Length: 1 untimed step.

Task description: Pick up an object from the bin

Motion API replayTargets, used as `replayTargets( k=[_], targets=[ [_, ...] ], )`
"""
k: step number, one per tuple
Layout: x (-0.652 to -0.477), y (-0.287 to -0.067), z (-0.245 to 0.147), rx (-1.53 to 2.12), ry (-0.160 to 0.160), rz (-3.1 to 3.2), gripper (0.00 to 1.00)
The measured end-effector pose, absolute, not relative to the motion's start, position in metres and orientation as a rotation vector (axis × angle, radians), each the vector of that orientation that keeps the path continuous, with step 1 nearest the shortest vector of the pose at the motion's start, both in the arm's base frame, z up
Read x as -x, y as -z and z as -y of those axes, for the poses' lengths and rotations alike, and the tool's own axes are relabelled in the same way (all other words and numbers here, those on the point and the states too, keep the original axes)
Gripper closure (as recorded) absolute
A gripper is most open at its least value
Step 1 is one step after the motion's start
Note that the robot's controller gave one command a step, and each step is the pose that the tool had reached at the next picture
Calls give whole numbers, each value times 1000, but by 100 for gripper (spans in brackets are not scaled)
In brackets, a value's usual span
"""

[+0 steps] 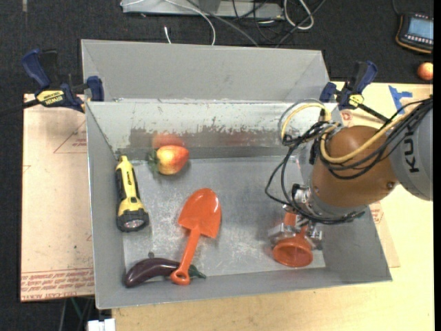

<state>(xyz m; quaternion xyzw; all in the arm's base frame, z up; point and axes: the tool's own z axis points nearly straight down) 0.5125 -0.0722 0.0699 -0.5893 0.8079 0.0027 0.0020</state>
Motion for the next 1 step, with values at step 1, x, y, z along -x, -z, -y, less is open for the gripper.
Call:
replayTargets(
  k=[1],
  targets=[
    [-511, -100, 71, 1848, -17, -2540, 100]
  ],
)
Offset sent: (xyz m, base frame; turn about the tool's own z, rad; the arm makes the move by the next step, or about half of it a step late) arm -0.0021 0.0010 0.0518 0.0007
